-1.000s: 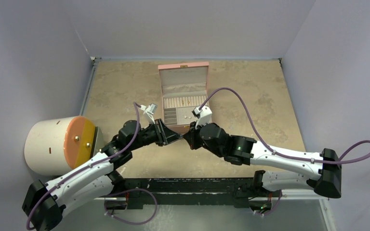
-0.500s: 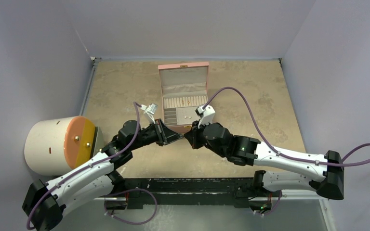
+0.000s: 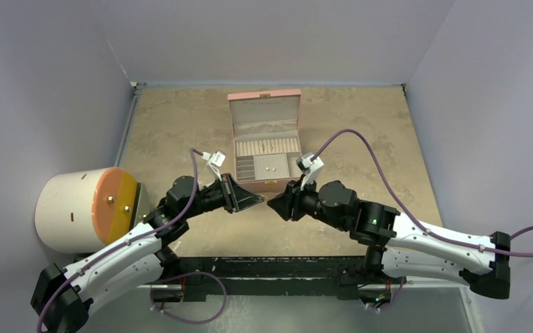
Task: Organize the mixed jewelry
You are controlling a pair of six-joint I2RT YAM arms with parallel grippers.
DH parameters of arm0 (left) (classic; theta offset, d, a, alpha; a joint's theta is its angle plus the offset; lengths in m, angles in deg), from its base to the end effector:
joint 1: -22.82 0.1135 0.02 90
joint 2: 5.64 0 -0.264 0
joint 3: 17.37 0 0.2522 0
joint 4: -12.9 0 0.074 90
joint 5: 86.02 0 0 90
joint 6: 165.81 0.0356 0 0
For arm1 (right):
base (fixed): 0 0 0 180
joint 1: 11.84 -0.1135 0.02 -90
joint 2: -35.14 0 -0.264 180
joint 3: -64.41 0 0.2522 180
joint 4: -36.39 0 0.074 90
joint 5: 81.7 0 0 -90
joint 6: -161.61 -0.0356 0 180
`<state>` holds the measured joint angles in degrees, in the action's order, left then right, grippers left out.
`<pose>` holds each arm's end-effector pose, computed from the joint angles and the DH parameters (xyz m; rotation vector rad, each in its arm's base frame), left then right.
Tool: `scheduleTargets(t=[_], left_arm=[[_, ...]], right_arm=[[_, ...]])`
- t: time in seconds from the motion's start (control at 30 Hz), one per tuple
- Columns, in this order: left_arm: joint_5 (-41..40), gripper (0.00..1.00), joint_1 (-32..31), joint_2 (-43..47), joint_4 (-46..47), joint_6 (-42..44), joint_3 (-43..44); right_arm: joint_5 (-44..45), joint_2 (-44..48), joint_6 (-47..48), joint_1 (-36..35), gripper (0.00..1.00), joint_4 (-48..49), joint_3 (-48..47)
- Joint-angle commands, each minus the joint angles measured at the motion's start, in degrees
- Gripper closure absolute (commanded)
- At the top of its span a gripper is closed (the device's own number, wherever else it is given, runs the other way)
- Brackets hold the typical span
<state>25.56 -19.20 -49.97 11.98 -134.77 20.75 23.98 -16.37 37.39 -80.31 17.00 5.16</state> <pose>0.1310 -0.1357 0.2574 0.0372 1.9768 -1.5642 0.0866 0.1933 0.3322 -0.3518 1.8578 1.0341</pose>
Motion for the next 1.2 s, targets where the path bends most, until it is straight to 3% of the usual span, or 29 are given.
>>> scheduleTargets(t=[0.0,0.2,0.53,0.93,1.17], left_arm=[[5.3,1.00,0.1,1.7,5.7,1.9,0.0],[9.4,1.00,0.0,4.0,5.9,3.8,1.3],[13.4,1.00,-0.1,7.5,8.2,4.1,2.0],[15.7,1.00,-0.3,10.1,13.3,2.4,2.6],[16.1,1.00,-0.3,10.2,13.7,2.5,3.0]], right_arm=[[-8.0,3.0,2.2,2.5,0.61,1.8,-0.4],[-27.7,4.2,0.5,11.5,0.58,10.6,2.2],[-42.2,1.8,-4.1,13.7,0.54,25.2,5.0],[-47.5,2.0,-9.1,15.2,0.53,31.7,7.6],[-48.7,2.1,-10.3,15.4,0.60,34.1,8.3]])
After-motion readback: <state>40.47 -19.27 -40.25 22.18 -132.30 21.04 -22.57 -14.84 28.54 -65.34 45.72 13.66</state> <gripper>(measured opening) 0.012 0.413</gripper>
